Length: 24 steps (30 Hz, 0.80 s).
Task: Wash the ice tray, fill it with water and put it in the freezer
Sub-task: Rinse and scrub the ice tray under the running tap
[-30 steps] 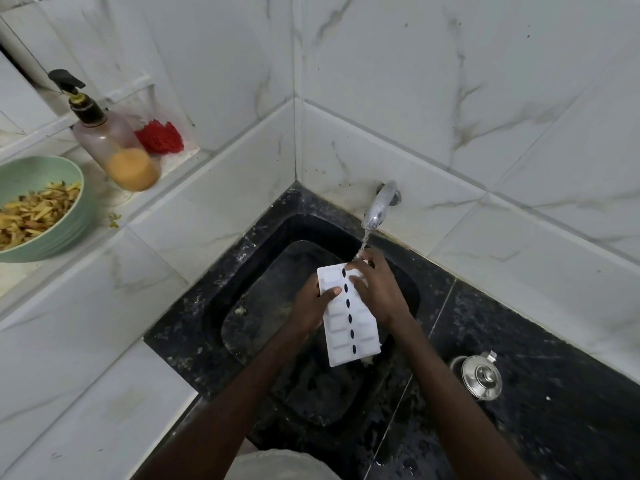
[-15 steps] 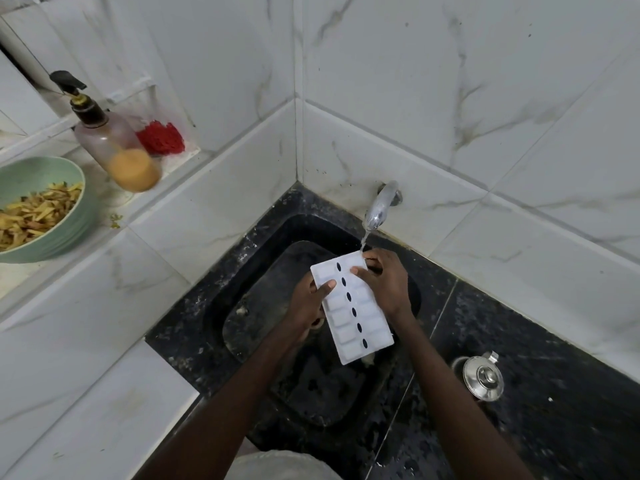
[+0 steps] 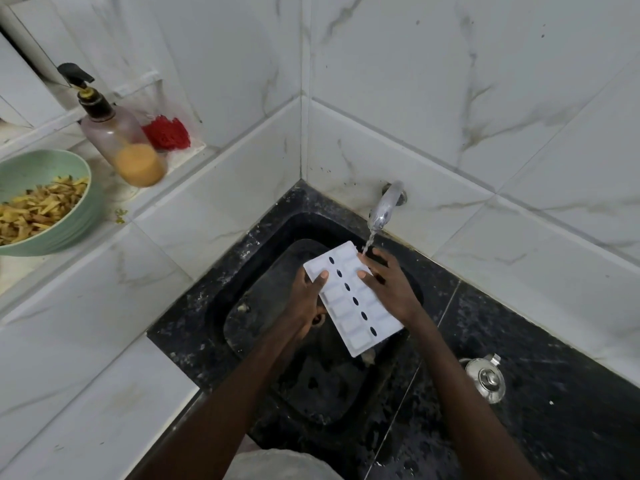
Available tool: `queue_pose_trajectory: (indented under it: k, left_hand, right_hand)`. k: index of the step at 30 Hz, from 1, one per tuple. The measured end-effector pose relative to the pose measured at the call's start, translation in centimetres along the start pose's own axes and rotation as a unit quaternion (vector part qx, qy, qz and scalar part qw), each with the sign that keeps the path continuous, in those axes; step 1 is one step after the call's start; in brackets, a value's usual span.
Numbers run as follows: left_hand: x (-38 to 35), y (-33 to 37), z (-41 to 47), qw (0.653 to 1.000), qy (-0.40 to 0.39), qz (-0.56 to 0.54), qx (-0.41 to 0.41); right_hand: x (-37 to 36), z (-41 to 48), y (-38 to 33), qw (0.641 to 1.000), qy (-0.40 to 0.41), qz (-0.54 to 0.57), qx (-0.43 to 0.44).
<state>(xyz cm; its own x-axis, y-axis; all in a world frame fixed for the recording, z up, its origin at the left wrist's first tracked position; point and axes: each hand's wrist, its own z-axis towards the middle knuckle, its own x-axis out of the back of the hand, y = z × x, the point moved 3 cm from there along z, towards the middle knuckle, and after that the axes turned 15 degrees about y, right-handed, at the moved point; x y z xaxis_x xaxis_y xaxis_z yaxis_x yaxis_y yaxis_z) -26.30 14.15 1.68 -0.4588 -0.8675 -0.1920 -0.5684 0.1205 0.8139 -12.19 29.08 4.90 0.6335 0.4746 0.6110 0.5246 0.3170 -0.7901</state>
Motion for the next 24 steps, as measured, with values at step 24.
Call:
queue_pose_trajectory:
  k: [24]
  left_hand:
    - [0.4,0.7,1.4,0.988,0.033,-0.146,0.038]
  right_hand:
    - [1.3,-2.9,0.8,0.997,-0.036,0.068,0.009]
